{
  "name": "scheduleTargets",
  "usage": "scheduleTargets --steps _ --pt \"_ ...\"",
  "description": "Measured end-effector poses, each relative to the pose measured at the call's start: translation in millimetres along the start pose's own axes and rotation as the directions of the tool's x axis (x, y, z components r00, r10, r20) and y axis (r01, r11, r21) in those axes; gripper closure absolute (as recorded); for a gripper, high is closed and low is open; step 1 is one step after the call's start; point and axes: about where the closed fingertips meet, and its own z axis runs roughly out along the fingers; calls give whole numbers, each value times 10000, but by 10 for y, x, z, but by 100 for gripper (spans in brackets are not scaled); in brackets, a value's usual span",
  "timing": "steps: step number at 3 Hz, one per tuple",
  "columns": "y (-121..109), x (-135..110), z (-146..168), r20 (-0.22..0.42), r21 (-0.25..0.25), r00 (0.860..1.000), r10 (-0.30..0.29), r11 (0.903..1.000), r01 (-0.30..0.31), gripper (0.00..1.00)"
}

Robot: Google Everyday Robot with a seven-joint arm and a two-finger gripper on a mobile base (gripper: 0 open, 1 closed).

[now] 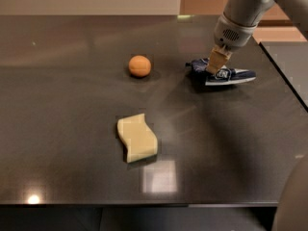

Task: Move blue chip bag near sponge

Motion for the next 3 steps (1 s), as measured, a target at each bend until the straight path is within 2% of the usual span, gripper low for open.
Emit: scheduleTargets --steps 1,2,3 --pt "337 -60 -106 146 -74 9951 -983 9951 984 100" --pt "769 -131 -138 284 -152 9797 -1986 9799 1991 100" --pt "1231 -226 -134 404 -241 9537 -2981 9539 2991 100"
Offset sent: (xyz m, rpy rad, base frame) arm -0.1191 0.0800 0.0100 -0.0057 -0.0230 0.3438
